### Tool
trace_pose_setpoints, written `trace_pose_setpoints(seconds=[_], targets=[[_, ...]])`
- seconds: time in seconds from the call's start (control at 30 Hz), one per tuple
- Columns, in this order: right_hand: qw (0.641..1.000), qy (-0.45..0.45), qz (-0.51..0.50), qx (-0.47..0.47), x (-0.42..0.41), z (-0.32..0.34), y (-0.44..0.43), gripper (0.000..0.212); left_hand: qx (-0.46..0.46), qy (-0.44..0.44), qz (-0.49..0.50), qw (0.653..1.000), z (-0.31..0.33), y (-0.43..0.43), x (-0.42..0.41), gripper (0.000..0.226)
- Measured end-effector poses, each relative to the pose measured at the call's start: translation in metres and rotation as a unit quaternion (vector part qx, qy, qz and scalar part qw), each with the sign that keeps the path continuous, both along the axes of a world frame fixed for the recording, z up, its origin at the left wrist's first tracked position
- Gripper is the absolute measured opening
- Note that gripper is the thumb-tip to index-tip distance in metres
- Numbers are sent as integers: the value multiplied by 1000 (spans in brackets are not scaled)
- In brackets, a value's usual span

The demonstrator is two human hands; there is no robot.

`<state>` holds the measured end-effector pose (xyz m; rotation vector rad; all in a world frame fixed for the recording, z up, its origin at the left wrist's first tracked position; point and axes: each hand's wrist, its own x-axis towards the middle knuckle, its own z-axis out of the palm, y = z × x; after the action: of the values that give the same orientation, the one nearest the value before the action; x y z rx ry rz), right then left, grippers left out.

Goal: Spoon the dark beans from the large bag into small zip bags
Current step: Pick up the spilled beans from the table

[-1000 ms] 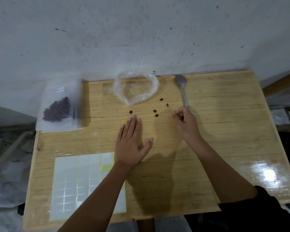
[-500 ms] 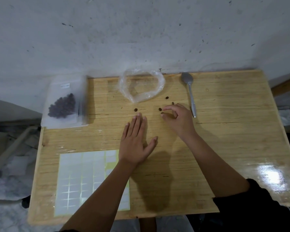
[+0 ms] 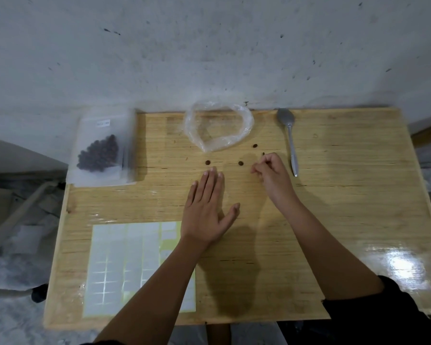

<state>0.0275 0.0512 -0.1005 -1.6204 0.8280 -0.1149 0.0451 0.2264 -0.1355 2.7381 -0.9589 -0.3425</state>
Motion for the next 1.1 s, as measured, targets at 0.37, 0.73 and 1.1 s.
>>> trace_pose_setpoints(seconds=[0.37,0.73,1.1], targets=[[970,-4,117,-214,12,-4,3,15,-2,13,-1,1000,2,0,1,77],[963,-10,106,-246,13,-14,5,5,-10,20,1,1000,5,0,1,77],[965,-61,-78,243,21,11,34,27,-34,36,4,999,6,3,1,74]])
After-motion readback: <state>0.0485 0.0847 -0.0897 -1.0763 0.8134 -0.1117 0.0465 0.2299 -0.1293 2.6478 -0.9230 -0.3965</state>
